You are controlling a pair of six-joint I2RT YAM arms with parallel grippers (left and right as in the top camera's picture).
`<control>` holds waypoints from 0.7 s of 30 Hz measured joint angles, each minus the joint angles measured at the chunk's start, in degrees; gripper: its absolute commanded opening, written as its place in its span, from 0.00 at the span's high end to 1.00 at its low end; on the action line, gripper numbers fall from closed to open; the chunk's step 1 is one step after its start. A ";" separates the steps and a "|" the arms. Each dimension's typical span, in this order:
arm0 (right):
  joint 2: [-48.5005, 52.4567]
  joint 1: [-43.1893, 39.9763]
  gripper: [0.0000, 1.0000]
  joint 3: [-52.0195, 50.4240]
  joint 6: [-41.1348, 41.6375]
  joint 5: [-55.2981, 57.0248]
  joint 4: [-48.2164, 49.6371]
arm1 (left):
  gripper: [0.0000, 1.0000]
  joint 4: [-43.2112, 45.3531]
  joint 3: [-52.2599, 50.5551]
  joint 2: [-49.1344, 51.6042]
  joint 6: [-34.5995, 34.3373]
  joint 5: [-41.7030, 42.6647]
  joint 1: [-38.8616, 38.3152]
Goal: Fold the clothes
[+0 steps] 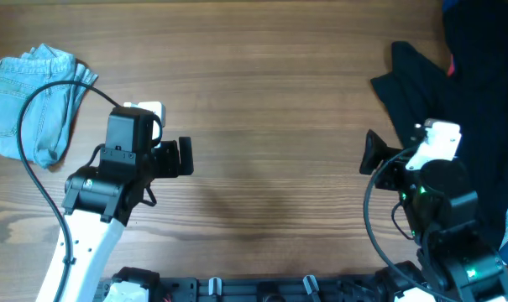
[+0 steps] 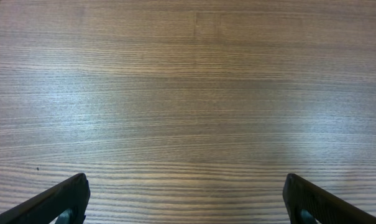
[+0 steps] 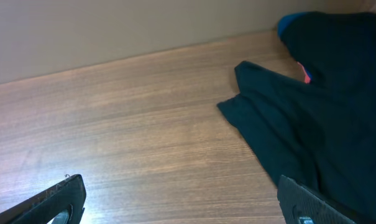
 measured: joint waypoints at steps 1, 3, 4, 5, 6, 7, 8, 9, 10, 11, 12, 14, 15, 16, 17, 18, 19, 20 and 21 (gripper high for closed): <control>-1.31 -0.96 0.00 0.00 0.02 0.00 0.02 | 0.00 0.15 -0.44 -0.42 0.00 0.00 0.00; -4.79 -2.89 0.00 -0.13 0.02 0.02 -0.09 | 0.00 0.57 -3.74 -4.37 0.15 -0.02 0.00; -6.64 -3.48 0.00 -0.17 0.02 0.02 -0.09 | 0.00 0.59 -5.68 -7.48 0.15 -0.02 0.00; -8.13 -3.76 0.00 -0.24 0.02 0.00 -0.07 | 0.00 0.22 -8.11 -11.50 0.15 -0.04 0.00; -10.32 -3.89 0.00 -0.26 0.02 0.02 -0.11 | 0.00 0.35 -11.47 -15.91 0.15 -0.07 0.00; -11.80 -3.91 0.00 -0.28 0.02 0.02 -0.04 | 0.00 -0.04 -14.56 -21.05 0.15 -0.22 0.00; -13.88 -3.91 0.00 -0.35 0.02 0.02 0.04 | 0.00 0.17 -17.90 -25.40 0.15 -0.26 0.00; -15.02 -3.91 0.00 -0.59 0.02 0.02 0.13 | 0.00 -0.09 -21.09 -28.70 0.15 -0.39 0.00; -16.22 -3.91 0.00 -1.44 0.02 0.02 0.33 | 0.00 -0.57 -24.41 -31.61 0.15 -0.42 0.00; -17.42 -4.02 0.00 -3.43 0.02 0.02 0.59 | 0.00 -1.64 -25.81 -32.74 0.15 -0.42 0.00; -18.67 -4.17 0.00 -6.32 0.02 0.02 0.35 | 0.00 -3.37 -26.60 -33.22 0.15 -0.42 0.00; -20.55 -4.17 0.00 -12.55 0.00 0.02 0.00 | 0.00 -5.88 -26.99 -33.40 0.15 -0.42 0.00; -22.05 -4.17 0.00 -16.22 0.02 0.02 0.20 | 0.00 -6.08 -26.99 -33.40 0.15 -0.42 0.00; -23.54 -4.17 0.00 -20.24 0.02 0.02 -0.20 | 0.00 -6.14 -26.99 -33.40 0.15 -0.42 0.00; -24.48 -4.17 0.00 -23.12 0.00 0.00 -0.76 | 0.00 -6.16 -26.99 -33.40 0.15 -0.42 0.00; -26.03 -4.17 0.00 -26.14 0.00 0.02 -2.89 | 0.00 -6.12 -26.99 -33.44 0.15 -0.42 0.00; -27.26 -4.17 0.00 -28.02 0.00 0.02 -4.70 | 0.00 -6.14 -26.99 -33.44 0.15 -0.42 0.00; -28.87 -4.17 0.00 -29.16 0.00 0.02 -7.61 | 0.00 -6.14 -26.99 -33.44 0.15 -0.42 0.00; -30.14 -4.17 0.00 -29.20 0.02 0.02 -9.31 | 0.00 -6.21 -26.99 -33.44 0.15 -0.42 0.00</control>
